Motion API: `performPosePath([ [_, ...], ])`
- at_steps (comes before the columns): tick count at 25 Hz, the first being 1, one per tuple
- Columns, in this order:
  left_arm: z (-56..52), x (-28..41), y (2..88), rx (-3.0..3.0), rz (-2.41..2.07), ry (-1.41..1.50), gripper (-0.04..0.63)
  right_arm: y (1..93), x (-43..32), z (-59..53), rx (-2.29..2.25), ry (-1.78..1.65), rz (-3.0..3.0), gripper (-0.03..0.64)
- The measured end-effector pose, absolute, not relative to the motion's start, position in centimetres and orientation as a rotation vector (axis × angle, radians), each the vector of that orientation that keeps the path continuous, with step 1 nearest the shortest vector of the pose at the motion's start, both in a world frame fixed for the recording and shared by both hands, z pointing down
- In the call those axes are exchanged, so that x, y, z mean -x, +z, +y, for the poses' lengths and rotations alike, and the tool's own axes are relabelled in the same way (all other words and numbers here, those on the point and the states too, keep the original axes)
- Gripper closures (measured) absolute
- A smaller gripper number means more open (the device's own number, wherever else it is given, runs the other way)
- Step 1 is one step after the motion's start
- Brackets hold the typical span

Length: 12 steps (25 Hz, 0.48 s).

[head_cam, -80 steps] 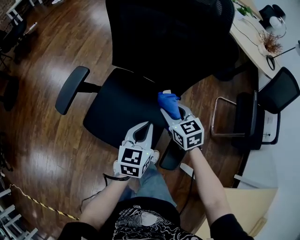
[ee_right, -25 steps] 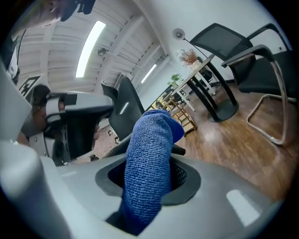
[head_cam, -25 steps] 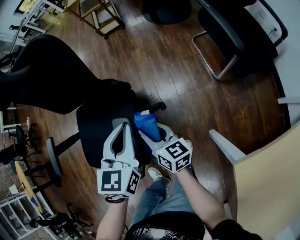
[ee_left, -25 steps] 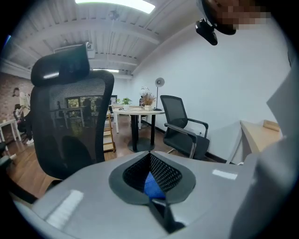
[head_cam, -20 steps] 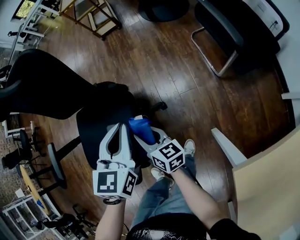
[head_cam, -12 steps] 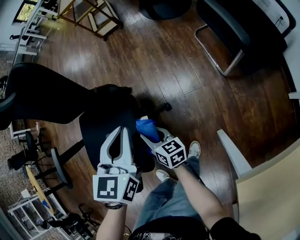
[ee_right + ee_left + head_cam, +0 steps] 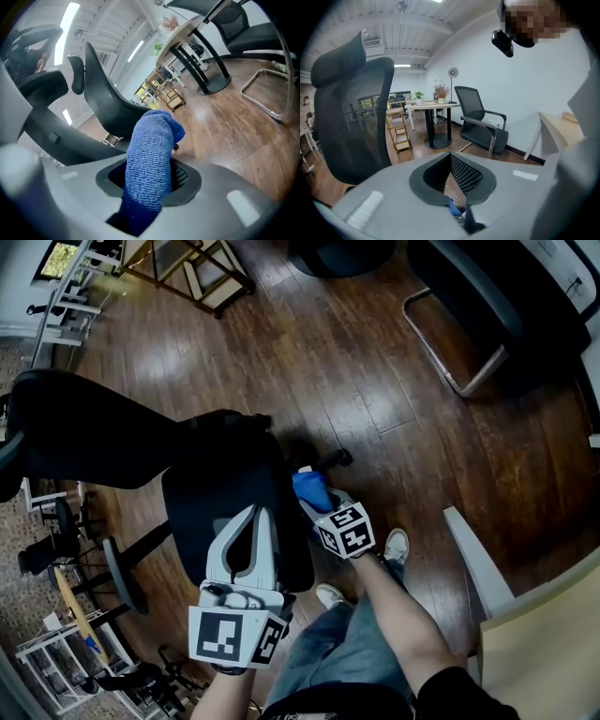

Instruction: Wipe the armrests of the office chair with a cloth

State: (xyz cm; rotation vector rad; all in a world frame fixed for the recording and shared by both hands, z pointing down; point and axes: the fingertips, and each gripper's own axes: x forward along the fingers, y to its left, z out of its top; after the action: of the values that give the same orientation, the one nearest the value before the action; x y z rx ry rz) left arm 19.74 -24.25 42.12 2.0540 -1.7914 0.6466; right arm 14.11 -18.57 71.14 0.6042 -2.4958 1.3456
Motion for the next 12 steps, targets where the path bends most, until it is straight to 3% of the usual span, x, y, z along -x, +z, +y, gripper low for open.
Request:
performPosePath([
  [12,-23.5,-18.4,41.1,-2.018,-1.828,0.598,0.617,67.8,-11.8,-24.7,-0.57,1.152,-2.636,0.479],
])
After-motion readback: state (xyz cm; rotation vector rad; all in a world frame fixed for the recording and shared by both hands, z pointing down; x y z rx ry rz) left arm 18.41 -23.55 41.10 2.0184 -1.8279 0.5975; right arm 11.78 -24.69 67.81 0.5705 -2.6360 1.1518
